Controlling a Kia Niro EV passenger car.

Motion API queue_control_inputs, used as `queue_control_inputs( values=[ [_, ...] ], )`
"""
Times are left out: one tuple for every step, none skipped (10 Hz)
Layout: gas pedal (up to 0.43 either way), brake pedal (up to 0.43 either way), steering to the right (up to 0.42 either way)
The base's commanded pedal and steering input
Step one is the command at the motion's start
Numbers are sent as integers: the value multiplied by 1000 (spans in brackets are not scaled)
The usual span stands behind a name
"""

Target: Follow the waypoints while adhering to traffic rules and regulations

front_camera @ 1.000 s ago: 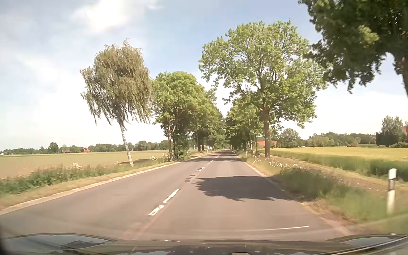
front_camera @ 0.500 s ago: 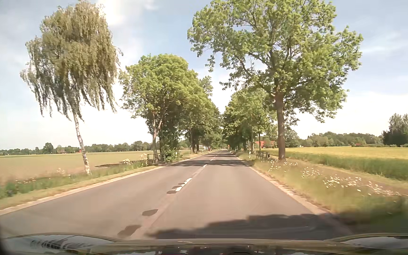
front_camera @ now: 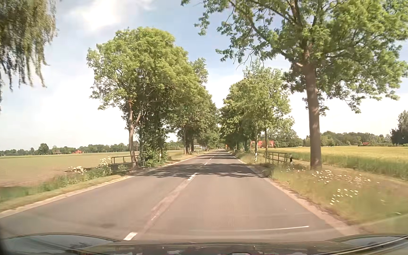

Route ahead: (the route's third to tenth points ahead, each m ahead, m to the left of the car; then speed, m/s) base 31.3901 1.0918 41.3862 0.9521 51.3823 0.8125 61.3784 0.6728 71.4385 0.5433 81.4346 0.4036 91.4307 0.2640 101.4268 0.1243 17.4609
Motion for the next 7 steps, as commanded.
queue_control_inputs(
  values=[
    [220,0,0],
    [220,0,-2],
    [220,0,-2],
    [220,0,-3],
    [220,0,-3],
    [220,0,-4],
    [220,0,-5]
  ],
)
